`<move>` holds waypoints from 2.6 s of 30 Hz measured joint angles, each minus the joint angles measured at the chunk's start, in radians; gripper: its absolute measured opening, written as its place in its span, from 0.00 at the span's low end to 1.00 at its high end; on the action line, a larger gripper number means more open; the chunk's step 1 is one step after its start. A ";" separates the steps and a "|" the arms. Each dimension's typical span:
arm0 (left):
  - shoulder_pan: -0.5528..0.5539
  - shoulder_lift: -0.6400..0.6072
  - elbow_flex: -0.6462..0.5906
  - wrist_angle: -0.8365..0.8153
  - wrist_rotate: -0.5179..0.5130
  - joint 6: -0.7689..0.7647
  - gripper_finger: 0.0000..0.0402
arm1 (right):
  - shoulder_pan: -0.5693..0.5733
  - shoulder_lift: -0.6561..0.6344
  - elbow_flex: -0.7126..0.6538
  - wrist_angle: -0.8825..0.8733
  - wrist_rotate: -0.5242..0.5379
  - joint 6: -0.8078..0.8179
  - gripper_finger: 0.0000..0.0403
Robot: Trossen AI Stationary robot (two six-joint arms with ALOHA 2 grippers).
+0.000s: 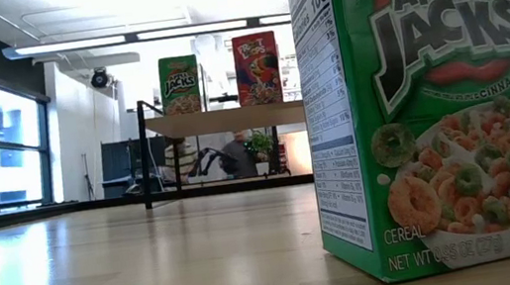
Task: Stack cereal on shelf
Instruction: Put the green cereal box on the shelf aligned with the other green cereal boxes
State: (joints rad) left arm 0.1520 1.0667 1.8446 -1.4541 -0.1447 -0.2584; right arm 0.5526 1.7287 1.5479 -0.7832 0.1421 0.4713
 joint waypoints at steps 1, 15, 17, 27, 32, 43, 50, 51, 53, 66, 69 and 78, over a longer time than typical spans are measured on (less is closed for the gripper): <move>0.000 0.000 0.000 0.000 0.000 0.000 0.59 | 0.000 0.000 -0.016 0.023 0.000 0.000 0.76; 0.000 0.000 0.000 0.000 0.000 0.000 0.59 | 0.036 0.031 -0.140 0.223 -0.041 0.049 0.76; 0.000 0.000 0.000 0.000 0.000 0.000 0.59 | 0.046 0.050 -0.140 0.232 -0.042 0.053 0.76; 0.000 0.000 0.000 0.000 0.000 0.000 0.59 | 0.064 0.089 -0.140 0.199 0.010 0.056 0.76; 0.000 0.000 0.000 0.000 0.000 0.000 0.59 | 0.063 0.098 -0.140 0.163 0.023 0.080 0.74; 0.000 0.000 0.000 0.000 0.000 0.000 0.59 | 0.058 0.108 -0.140 0.174 0.003 0.109 0.54; 0.000 0.000 0.000 0.000 0.000 0.000 0.59 | 0.046 0.108 -0.140 0.211 -0.011 0.116 0.41; 0.000 0.000 0.000 0.000 0.000 0.000 0.59 | 0.043 0.108 -0.140 0.217 -0.012 0.116 0.40; 0.000 0.000 0.000 0.000 0.000 0.000 0.59 | 0.037 0.108 -0.140 0.229 -0.015 0.116 0.37; 0.000 0.000 0.000 0.000 0.000 0.000 0.59 | -0.025 0.108 -0.138 0.365 -0.045 0.160 0.34; 0.000 0.000 0.000 0.000 0.000 0.000 0.59 | -0.052 0.108 -0.107 0.368 -0.043 0.152 0.34; 0.000 0.000 0.000 0.000 0.000 0.000 0.59 | -0.169 0.106 0.003 0.349 -0.043 -0.001 0.34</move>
State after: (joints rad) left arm 0.1520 1.0664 1.8446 -1.4540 -0.1444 -0.2584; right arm 0.3833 1.8347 1.5508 -0.4341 0.0994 0.4703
